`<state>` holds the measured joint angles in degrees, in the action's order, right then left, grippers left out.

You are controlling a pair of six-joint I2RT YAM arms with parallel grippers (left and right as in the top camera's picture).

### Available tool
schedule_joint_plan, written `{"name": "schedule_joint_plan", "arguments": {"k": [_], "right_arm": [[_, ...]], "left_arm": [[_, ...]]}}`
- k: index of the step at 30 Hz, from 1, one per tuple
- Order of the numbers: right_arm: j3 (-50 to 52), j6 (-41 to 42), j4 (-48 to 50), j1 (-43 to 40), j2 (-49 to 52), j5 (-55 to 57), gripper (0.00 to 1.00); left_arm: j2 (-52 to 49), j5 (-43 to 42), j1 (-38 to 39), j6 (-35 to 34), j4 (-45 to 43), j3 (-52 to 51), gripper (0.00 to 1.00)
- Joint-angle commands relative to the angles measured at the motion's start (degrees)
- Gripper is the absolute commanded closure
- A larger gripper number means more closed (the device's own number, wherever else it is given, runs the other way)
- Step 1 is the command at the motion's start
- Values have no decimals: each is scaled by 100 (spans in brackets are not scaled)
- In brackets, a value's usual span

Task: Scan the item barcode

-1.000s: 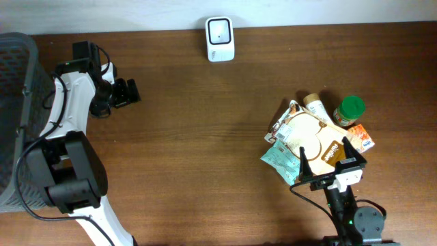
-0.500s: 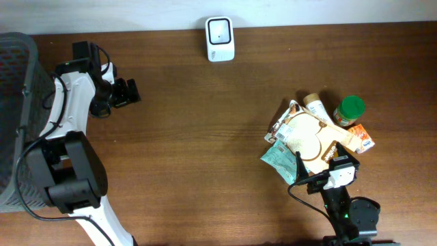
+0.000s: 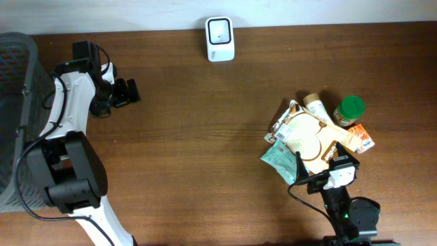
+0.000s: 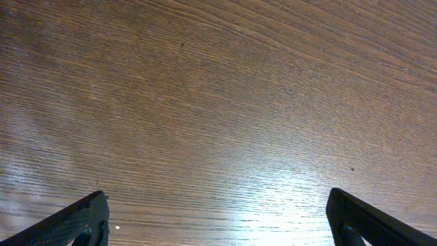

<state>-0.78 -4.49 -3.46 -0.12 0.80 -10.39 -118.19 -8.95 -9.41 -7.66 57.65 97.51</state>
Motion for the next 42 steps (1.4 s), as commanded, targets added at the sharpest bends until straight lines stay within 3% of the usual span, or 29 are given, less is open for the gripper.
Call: {"name": "schedule_joint_plan", "arguments": {"k": [1, 21, 28, 42], "right_arm": [[46, 42, -20, 11, -44, 13, 2], [46, 42, -20, 11, -44, 13, 2], [46, 42, -20, 11, -44, 13, 2], [46, 42, -20, 11, -44, 13, 2]], "left_arm": [[155, 0, -15, 48, -9, 68, 1], [155, 0, -11, 50, -9, 68, 1], [232, 0, 417, 48, -9, 68, 1], [1792, 0, 1279, 48, -7, 68, 1]]}}
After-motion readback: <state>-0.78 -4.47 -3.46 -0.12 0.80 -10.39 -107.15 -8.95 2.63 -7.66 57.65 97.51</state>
